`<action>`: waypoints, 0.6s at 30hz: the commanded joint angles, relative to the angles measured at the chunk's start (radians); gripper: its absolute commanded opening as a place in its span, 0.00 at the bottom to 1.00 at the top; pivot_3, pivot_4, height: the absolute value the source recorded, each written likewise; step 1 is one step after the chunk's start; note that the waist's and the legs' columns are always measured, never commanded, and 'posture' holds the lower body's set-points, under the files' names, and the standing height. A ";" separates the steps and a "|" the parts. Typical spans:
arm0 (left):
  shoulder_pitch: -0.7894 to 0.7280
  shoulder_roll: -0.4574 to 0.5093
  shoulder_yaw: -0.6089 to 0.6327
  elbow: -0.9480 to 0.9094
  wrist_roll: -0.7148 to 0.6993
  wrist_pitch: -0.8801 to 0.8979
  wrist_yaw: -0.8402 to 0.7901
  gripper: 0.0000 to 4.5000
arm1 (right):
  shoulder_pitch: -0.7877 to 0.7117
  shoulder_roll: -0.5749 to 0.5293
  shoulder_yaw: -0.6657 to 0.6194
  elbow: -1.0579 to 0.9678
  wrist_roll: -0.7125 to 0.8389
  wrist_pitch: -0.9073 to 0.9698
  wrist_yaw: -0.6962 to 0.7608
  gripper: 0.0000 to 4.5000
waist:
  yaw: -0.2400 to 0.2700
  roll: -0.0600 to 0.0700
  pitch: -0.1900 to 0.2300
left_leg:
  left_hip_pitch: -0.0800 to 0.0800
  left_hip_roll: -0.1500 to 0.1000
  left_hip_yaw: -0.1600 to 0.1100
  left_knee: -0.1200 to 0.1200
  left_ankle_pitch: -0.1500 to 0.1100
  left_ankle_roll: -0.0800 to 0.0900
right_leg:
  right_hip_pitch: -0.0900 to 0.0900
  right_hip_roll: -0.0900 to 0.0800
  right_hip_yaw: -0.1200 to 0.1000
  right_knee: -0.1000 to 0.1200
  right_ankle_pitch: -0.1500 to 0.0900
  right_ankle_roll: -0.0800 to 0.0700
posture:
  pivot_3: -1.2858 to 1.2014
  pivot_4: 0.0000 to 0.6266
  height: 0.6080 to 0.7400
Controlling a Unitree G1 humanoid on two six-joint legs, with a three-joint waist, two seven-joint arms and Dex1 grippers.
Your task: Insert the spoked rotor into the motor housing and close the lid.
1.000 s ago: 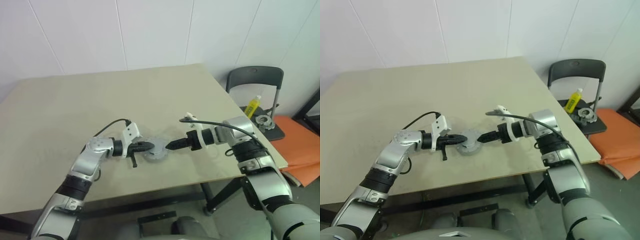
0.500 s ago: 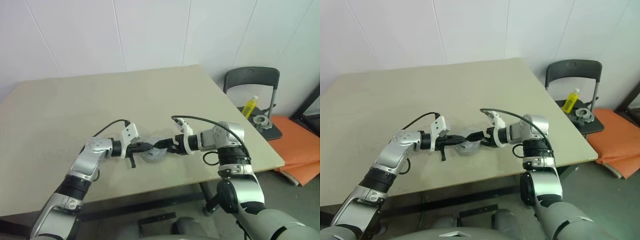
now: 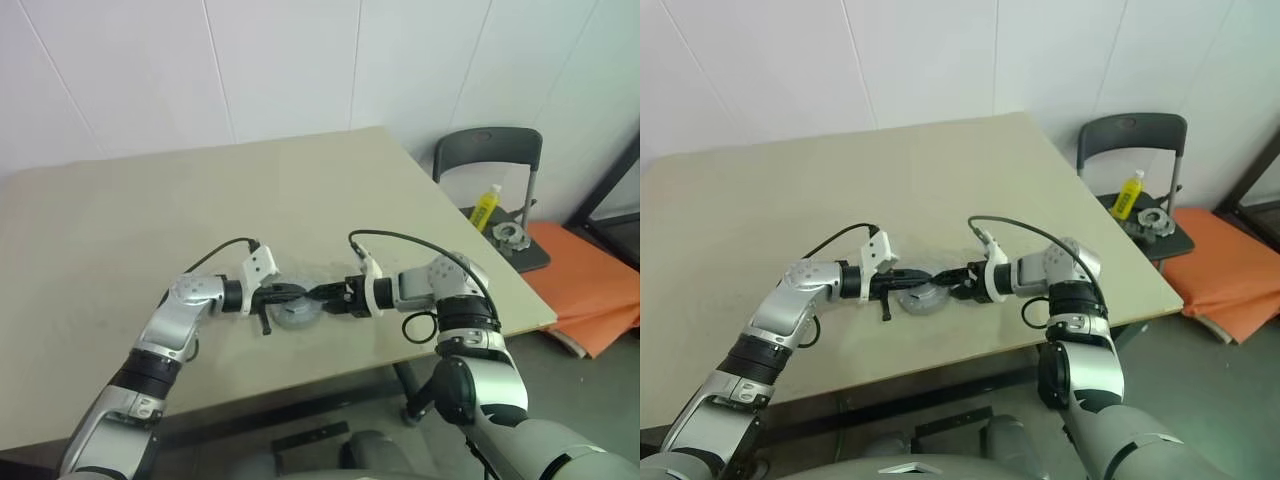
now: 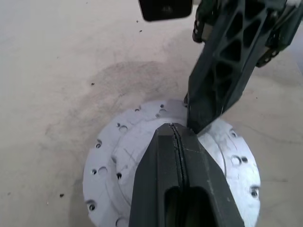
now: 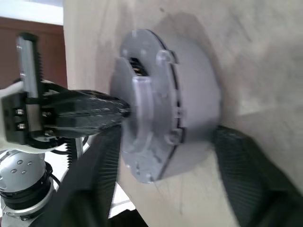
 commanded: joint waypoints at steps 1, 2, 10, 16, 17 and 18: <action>0.031 0.012 -0.050 0.055 0.048 0.025 0.001 0.00 | -0.042 0.043 -0.009 0.009 0.097 0.020 -0.002 0.45 | -0.002 0.000 0.000 | 0.000 0.000 0.000 0.000 0.000 0.000 | 0.000 0.000 0.000 0.000 0.000 0.000 | 0.52 0.00 1.00; 0.031 0.012 -0.051 0.054 0.049 0.026 0.002 0.00 | -0.043 0.040 -0.014 0.013 0.101 0.020 -0.009 0.42 | -0.003 0.001 0.000 | 0.000 0.000 0.000 -0.001 0.000 0.000 | 0.001 0.001 0.002 0.000 0.000 0.000 | 0.52 0.00 1.00; 0.034 -0.001 -0.029 0.047 0.038 0.013 0.030 0.00 | -0.045 0.016 -0.020 0.042 0.126 0.020 -0.030 0.30 | -0.002 0.003 0.000 | 0.003 0.000 -0.008 0.002 0.000 0.000 | 0.004 0.013 0.010 0.001 -0.001 -0.003 | 0.52 0.00 1.00; -0.086 -0.112 0.231 0.085 -0.167 0.116 0.193 0.00 | -0.022 0.037 -0.051 0.031 0.079 0.007 -0.042 0.30 | 0.000 0.003 0.001 | 0.000 0.000 -0.010 0.003 0.000 0.000 | 0.002 0.014 0.010 0.001 0.000 0.000 | 0.52 0.00 1.00; -0.107 -0.124 0.270 0.090 -0.199 0.140 0.217 0.00 | -0.020 0.039 -0.055 0.032 0.074 0.004 -0.043 0.30 | -0.001 0.002 0.002 | -0.001 0.000 -0.010 0.004 0.000 0.000 | 0.001 0.015 0.010 0.002 0.000 0.000 | 0.52 0.00 1.00; -0.147 -0.138 0.343 0.100 -0.269 0.199 0.262 0.00 | -0.018 0.043 -0.058 0.032 0.071 -0.001 -0.044 0.30 | -0.001 0.001 0.002 | -0.002 0.000 -0.012 0.005 0.000 0.000 | 0.000 0.015 0.010 0.002 0.000 0.000 | 0.52 0.00 1.00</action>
